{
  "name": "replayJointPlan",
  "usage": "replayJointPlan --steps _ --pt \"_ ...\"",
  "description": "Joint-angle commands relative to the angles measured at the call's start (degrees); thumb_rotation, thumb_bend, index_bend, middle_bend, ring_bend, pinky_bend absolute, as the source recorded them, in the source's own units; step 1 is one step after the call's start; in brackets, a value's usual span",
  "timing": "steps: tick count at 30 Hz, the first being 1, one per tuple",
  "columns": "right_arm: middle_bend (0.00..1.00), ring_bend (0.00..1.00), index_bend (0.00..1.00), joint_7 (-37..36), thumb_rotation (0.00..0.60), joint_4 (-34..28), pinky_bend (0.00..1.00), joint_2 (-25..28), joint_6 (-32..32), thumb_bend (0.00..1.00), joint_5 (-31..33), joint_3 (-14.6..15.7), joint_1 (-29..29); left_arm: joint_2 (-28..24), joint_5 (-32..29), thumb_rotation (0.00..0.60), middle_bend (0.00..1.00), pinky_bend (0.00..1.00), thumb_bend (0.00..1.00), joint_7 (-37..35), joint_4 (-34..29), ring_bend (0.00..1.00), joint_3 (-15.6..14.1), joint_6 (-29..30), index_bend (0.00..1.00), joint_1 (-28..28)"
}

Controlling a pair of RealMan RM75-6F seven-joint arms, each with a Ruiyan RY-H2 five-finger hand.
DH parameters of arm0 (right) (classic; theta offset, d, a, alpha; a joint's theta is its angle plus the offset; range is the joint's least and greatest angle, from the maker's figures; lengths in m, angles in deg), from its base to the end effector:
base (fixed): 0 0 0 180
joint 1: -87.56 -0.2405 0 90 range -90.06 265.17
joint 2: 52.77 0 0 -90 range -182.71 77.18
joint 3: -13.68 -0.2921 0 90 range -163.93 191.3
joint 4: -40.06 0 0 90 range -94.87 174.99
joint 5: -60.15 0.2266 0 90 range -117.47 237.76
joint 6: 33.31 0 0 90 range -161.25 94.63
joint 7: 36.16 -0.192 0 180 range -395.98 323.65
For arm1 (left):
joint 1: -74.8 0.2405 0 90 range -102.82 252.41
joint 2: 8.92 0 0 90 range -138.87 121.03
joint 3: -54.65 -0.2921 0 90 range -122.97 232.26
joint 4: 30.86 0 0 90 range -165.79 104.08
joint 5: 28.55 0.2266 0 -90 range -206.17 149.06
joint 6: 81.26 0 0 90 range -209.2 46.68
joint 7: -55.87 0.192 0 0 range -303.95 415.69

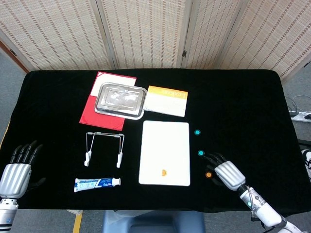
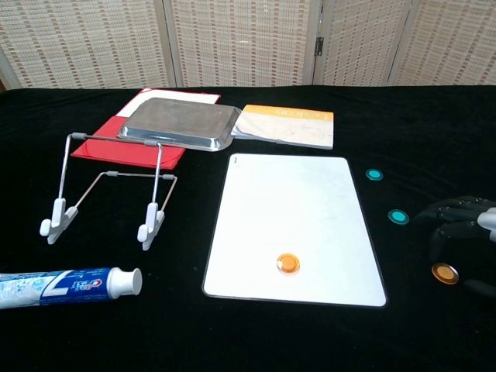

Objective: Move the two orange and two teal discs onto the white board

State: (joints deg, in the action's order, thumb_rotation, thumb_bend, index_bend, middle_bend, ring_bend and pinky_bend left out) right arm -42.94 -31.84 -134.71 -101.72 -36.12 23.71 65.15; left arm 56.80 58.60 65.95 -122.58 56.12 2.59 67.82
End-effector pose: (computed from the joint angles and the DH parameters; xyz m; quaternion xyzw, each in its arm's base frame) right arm -0.3283 -0.2700 -0.0202 0.7878 -0.3791 0.3238 0.3617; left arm -0.3412 0.2402 0.1405 -0.6453 -0.3346 -0.3435 0.5947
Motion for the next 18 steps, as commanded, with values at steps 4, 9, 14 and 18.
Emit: replayJointPlan --steps 4,9,14,18 --pt "0.15 0.04 0.39 -1.19 0.600 2.25 0.00 -1.28 0.21 0.45 -0.32 -0.13 0.33 -0.09 -0.15 0.600 0.00 0.00 0.15 0.07 -0.09 0.00 -0.12 -0.11 0.00 0.08" --pt "0.15 0.04 0.39 -1.36 0.600 2.83 0.00 -1.73 0.72 0.45 -0.40 -0.49 0.13 0.01 -0.38 0.600 0.00 0.00 0.14 -0.11 0.12 0.00 -0.10 -0.18 0.00 0.12" --pt "0.15 0.04 0.43 -1.06 0.600 2.92 0.00 -2.12 1.89 0.45 -0.29 -0.77 -0.30 0.17 -0.52 0.600 0.00 0.00 0.15 -0.41 0.55 0.00 -0.09 -0.32 0.00 0.10" --pt "0.18 0.05 0.51 -0.76 0.600 2.85 0.00 -2.27 2.17 0.45 -0.25 -1.09 -0.50 0.25 -0.53 0.600 0.00 0.00 0.15 -0.67 0.83 0.00 -0.15 -0.30 0.00 0.16"
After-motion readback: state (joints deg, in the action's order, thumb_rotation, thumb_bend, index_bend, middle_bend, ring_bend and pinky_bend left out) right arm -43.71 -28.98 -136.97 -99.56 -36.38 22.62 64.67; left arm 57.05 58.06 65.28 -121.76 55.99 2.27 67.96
